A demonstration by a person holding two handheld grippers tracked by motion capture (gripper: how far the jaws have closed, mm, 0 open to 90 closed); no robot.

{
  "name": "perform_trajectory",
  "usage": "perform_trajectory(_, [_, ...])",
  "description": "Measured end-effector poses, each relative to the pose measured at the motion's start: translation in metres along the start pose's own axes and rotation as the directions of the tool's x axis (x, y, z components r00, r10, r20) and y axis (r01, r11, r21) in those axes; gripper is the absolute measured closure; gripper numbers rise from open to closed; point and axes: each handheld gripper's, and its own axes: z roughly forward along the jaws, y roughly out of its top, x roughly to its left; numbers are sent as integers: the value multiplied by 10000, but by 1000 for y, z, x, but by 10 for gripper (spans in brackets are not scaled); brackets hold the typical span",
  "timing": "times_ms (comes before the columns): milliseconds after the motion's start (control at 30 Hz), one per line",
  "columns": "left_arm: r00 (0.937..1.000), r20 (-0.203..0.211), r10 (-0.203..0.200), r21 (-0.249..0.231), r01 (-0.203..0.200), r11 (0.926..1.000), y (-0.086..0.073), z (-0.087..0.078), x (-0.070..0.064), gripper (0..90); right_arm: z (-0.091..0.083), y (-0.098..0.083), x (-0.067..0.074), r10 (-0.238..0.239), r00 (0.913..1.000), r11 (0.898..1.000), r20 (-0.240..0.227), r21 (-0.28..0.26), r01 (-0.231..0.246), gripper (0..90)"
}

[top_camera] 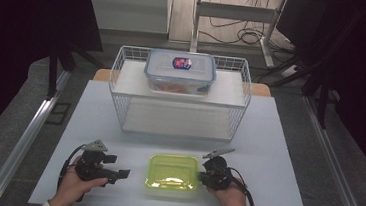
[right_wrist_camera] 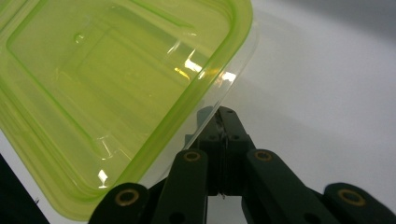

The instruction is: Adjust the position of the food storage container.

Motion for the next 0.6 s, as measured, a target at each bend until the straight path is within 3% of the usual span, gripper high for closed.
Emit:
perform_trajectory(300, [10000, 6, -23, -16, 23, 10000, 0, 0, 0, 172, 0, -1, 1, -107, 9999, 9999, -101, 34, 107, 877])
perform_trajectory(600, [9999, 40, -111, -16, 111, 9999, 1, 2, -2, 172, -19, -7, -20, 398, 9989, 9982, -239, -436, -408, 874])
